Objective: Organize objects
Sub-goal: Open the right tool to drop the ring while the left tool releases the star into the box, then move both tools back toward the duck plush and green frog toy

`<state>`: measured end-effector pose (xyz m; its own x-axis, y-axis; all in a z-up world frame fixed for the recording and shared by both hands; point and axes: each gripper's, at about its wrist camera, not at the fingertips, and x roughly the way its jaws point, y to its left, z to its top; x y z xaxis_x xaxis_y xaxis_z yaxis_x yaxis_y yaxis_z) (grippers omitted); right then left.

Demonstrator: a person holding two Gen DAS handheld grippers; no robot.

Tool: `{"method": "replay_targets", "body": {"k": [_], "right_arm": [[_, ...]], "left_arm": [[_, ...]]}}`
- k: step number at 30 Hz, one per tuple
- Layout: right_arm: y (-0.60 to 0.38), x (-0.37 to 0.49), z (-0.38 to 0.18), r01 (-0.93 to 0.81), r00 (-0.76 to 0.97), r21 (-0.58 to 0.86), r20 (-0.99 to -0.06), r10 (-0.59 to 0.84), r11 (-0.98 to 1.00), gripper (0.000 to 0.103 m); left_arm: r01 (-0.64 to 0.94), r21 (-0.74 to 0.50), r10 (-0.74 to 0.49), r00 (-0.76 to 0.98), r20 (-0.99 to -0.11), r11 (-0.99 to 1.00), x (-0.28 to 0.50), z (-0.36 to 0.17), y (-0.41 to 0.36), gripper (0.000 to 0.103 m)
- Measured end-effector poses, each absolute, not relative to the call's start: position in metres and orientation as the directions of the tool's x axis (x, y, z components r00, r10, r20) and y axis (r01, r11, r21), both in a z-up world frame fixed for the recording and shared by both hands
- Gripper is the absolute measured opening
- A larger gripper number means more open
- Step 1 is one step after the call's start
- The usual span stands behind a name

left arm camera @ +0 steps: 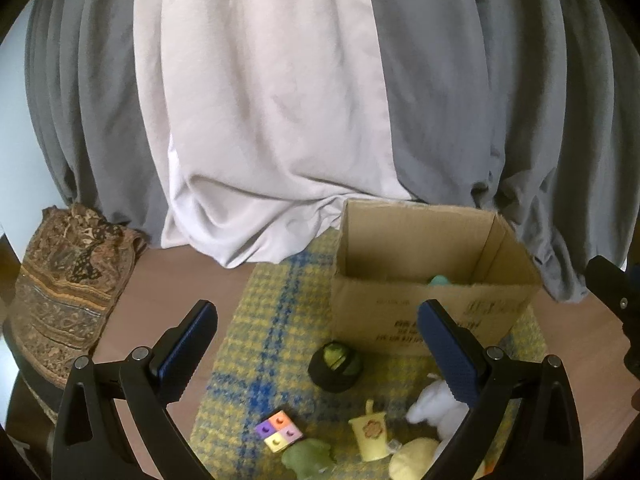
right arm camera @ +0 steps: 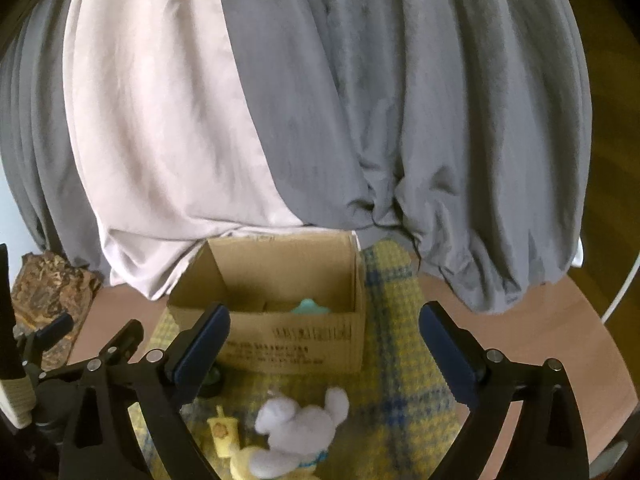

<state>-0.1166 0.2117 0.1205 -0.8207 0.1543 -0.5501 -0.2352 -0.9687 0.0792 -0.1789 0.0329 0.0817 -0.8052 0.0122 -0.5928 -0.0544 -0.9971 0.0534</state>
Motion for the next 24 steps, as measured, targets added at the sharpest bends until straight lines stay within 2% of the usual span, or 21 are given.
{"method": "replay_targets", "body": {"k": [7,24], "right_arm": [[0.207,-0.102,0.101,-0.245,-0.800,0.087,-0.581,0.150,-0.966,0.096],[0.192,-0.068,0.072,-0.241,-0.777,0.054,-0.610,0.159,-0.969,0.096]], "left_arm": [[-0.009,0.087,-0.042,-0.828,-0.560,-0.996,-0.154,0.069,0.025,0.102],[0.007,0.081,-0.054,-0.793,-0.607,-0.997,-0.120,0.026,0.008,0.102]]}}
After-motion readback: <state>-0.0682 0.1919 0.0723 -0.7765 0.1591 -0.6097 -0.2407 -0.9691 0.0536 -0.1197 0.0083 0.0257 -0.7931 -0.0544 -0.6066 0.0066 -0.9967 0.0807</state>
